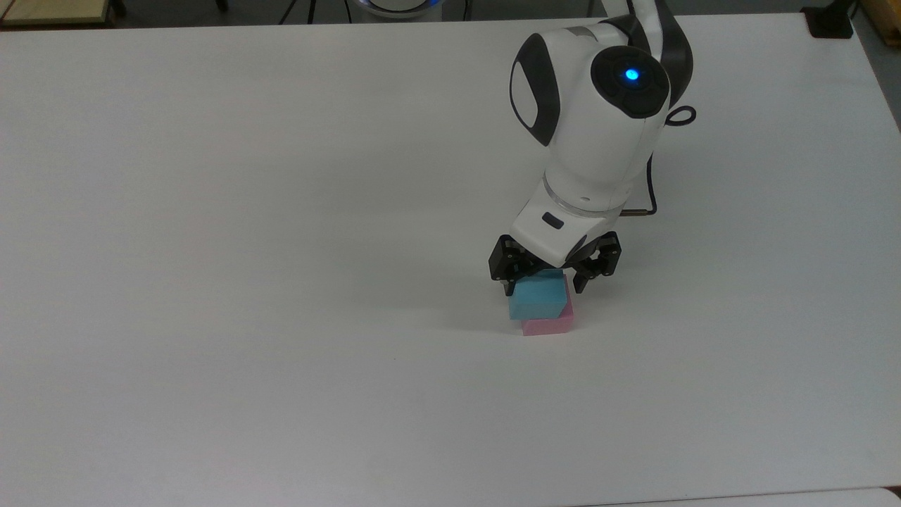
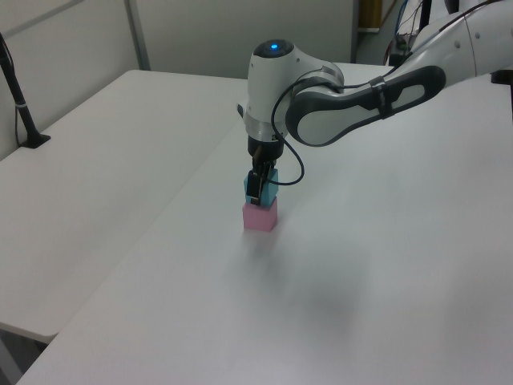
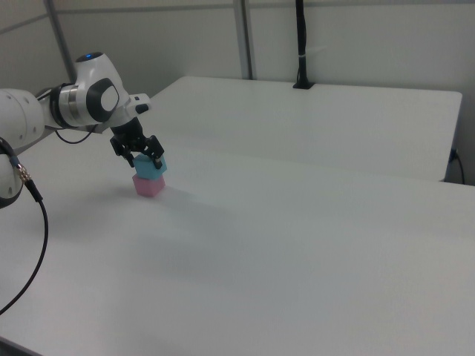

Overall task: Put blue cube on pink cube
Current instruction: 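Open the gripper to release the blue cube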

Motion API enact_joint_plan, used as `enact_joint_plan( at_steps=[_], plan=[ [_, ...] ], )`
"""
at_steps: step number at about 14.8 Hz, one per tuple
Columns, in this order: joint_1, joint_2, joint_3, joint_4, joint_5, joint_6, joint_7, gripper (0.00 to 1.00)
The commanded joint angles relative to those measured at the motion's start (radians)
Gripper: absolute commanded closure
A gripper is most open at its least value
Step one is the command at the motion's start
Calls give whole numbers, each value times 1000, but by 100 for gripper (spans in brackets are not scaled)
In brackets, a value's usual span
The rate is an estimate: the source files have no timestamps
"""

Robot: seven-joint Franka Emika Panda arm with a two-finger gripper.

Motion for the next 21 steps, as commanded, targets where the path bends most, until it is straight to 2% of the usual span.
enact_joint_plan(
  at_steps=[1,9,21],
  plan=[
    [10,-15,-12,-11,23,3,18,0],
    [13,-18,16,-11,24,2,63,0],
    [-1,-68,0,-18,20,-55,38,0]
  ],
)
